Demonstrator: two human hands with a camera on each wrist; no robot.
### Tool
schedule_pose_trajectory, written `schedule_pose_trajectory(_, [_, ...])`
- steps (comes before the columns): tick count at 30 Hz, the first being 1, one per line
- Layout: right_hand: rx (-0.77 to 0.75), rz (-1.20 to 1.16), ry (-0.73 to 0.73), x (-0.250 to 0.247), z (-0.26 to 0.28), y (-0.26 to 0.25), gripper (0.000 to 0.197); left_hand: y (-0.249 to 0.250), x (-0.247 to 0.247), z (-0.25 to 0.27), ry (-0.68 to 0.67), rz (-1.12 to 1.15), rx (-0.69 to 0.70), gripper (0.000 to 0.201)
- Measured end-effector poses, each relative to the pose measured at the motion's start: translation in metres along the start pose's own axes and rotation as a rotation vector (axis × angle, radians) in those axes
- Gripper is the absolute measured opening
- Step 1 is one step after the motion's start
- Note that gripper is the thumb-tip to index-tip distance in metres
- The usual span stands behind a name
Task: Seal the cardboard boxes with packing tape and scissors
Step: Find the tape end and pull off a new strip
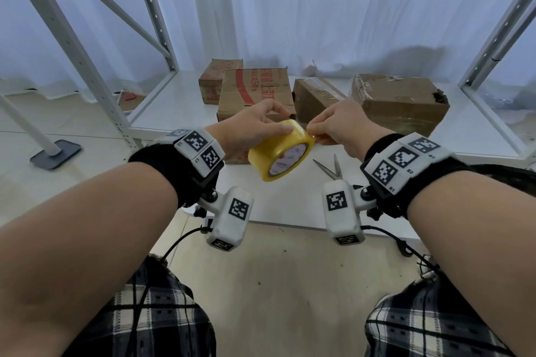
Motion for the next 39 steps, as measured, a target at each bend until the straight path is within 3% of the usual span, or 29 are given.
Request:
schedule_pose_trajectory(4, [-0.039, 0.417, -0.024, 0.021, -0.006, 0.002, 0.015, -0.025, 0.007, 0.002, -0.021, 0.036, -0.106, 0.034])
schedule_pose_trajectory(6, [-0.102, 0.493, -0.003, 0.026, -0.006, -0.003, 0.018, -0.036, 0.005, 0.002, 0.016, 0.088, -0.113, 0.031])
schedule_pose_trajectory(9, [-0.297, 0.331, 0.08, 0.019, 0.004, -0.034, 0.018, -0.046, -0.004, 0.002, 0.08, 0.095, -0.11, 0.029])
schedule_pose_trajectory(11, [-0.433, 0.18, 0.126, 0.011, 0.014, -0.057, 0.01, -0.051, -0.013, 0.003, 0.137, -0.071, -0.128, 0.033])
schedule_pose_trajectory(13, [-0.498, 0.18, 0.103, 0.015, 0.019, -0.068, 0.007, -0.053, -0.018, 0.006, 0.182, -0.226, -0.146, 0.036])
schedule_pose_trajectory(16, [-0.436, 0.144, 0.15, 0.009, 0.01, -0.058, 0.004, -0.052, -0.013, 0.008, 0.166, -0.148, -0.118, 0.031])
schedule_pose_trajectory(18, [-0.372, 0.102, 0.193, -0.001, 0.001, -0.049, 0.012, -0.047, -0.006, 0.01, 0.124, -0.043, -0.092, 0.028])
schedule_pose_trajectory(21, [-0.296, 0.028, 0.233, -0.015, -0.009, -0.034, 0.024, -0.04, 0.009, 0.011, 0.031, 0.016, -0.08, 0.037])
schedule_pose_trajectory(27, [-0.221, -0.065, 0.273, -0.026, -0.009, -0.019, 0.024, -0.03, 0.015, 0.009, 0.004, 0.118, -0.003, 0.051])
schedule_pose_trajectory(35, [-0.446, -0.001, 0.31, -0.018, 0.008, -0.057, 0.032, -0.03, 0.007, 0.003, 0.029, 0.085, -0.008, 0.067])
schedule_pose_trajectory(39, [-0.524, -0.104, 0.404, -0.033, 0.018, -0.067, 0.021, -0.033, -0.003, 0.002, 0.09, -0.108, -0.047, 0.071])
Point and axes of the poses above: each hand's wrist, its own z-axis away from the middle knuckle, its own x-axis out of the palm, y = z × x, the point moved 9 cm from there along -z, towards the middle knuckle, and after that the axes turned 4 degrees about -y, right-handed, at the moved point
